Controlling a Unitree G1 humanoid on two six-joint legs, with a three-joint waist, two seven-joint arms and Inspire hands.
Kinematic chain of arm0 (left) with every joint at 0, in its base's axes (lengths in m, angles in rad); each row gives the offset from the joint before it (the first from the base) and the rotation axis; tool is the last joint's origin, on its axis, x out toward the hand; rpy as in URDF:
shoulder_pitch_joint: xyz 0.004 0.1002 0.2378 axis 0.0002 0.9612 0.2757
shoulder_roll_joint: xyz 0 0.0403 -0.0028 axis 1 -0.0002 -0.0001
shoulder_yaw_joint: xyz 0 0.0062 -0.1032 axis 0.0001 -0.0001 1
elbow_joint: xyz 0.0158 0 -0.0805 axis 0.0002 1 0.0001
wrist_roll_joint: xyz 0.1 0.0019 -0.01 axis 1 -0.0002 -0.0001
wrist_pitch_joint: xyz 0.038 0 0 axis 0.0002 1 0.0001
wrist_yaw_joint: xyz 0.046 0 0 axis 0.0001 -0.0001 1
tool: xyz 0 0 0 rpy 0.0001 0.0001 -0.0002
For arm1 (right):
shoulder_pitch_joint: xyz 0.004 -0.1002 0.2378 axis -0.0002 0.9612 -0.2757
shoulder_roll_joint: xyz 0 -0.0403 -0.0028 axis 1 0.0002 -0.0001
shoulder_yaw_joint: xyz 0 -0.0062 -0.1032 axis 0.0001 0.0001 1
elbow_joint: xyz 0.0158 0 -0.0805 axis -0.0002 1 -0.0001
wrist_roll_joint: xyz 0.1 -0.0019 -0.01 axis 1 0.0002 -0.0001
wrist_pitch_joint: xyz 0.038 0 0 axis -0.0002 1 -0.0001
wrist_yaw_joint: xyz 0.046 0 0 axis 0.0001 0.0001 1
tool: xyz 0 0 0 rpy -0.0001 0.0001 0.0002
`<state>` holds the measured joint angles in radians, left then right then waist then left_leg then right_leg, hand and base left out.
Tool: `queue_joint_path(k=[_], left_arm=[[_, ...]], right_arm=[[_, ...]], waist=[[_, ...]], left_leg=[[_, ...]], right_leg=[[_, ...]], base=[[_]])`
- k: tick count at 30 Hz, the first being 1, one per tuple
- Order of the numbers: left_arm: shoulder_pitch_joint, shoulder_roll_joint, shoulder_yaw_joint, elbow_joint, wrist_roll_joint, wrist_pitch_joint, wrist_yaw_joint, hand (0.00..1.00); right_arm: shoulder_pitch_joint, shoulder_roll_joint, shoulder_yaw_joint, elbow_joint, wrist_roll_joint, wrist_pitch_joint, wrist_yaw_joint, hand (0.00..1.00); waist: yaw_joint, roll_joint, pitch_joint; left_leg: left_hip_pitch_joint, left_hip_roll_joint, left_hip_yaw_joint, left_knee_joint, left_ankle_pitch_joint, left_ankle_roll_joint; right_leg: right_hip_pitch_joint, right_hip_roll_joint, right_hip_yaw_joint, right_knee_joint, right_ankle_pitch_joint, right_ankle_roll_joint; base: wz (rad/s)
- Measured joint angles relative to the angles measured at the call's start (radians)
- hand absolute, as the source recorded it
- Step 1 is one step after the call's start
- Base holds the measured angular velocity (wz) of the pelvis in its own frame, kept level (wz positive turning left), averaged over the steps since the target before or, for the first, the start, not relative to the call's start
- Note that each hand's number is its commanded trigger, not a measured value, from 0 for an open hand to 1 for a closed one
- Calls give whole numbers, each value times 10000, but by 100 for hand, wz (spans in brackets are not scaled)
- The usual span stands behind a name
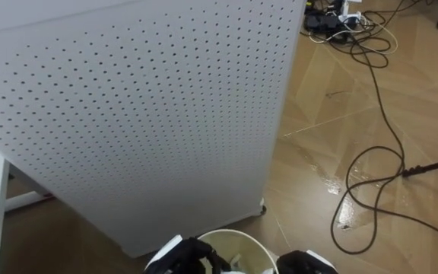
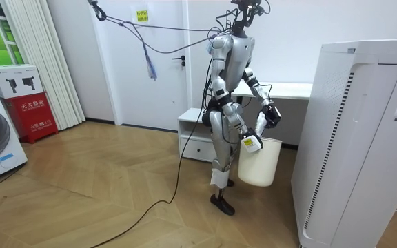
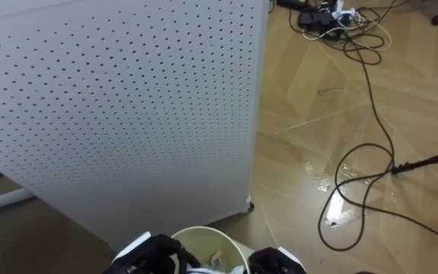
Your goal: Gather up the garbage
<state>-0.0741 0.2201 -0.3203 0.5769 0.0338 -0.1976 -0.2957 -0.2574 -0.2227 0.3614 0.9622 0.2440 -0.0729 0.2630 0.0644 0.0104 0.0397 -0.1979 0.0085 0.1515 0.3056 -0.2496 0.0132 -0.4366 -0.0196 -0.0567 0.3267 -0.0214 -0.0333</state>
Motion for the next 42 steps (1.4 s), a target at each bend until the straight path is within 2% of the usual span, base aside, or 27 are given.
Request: queue_joint_path(k=[9,15,29,30,32,34,36,37,42], left_arm=[[-15,105,8,225,-1,6,30,0],[-82,221,27,213,-1,6,87,0],[-107,373,46,204,10,-12,143,0],[-66,372,46,204,36,-33,227,0],[-11,371,46,204,69,-45,298,0],[169,351,132,203,181,-56,298,0],[613,348,468,197,263,-68,307,0],[758,353,564,171,263,-68,310,0],[1690,327,1366,110,256,-68,699,0]], right_arm=[[4,-230,90,64,345,-5,7,100],[17,-409,89,84,343,-5,16,100],[99,-677,89,84,342,-12,29,100],[107,-708,86,84,342,-12,52,100],[154,-776,82,84,346,-12,105,100],[391,-791,9,74,346,-28,106,100],[833,-786,-170,44,412,-34,138,100],[956,-787,-280,44,456,-34,155,100],[1868,-837,-965,44,930,-38,85,100]], waist=[[-22,49,-6],[1,227,-42],[-22,252,-66],[-30,250,-91],[-33,251,-94],[-11,253,-154],[-4,244,-329],[-2,247,-384],[-64,227,-412]], left_leg=[[-25,-3,-2,37,0,0],[-47,-13,-2,44,-1,1],[166,-40,-20,32,-1,1],[212,-40,-19,10,-1,1],[359,-31,-20,-12,-1,1],[553,-1,-16,-102,-6,3],[860,43,-13,-357,-5,2],[919,54,-10,-392,-5,2],[1598,94,-25,-773,27,20]], right_leg=[[-12,-21,-19,18,16,-7],[-34,-41,-32,51,16,-7],[133,-72,-56,170,28,-27],[171,-67,-52,167,27,-27],[318,-56,-57,141,25,-28],[562,-3,-16,59,17,-22],[891,61,-30,-171,25,-13],[961,78,-37,-234,36,-10],[1622,122,-130,-542,55,38]], base=[[0],[0],[0],[0],[0],[-2],[-4],[0],[1]])
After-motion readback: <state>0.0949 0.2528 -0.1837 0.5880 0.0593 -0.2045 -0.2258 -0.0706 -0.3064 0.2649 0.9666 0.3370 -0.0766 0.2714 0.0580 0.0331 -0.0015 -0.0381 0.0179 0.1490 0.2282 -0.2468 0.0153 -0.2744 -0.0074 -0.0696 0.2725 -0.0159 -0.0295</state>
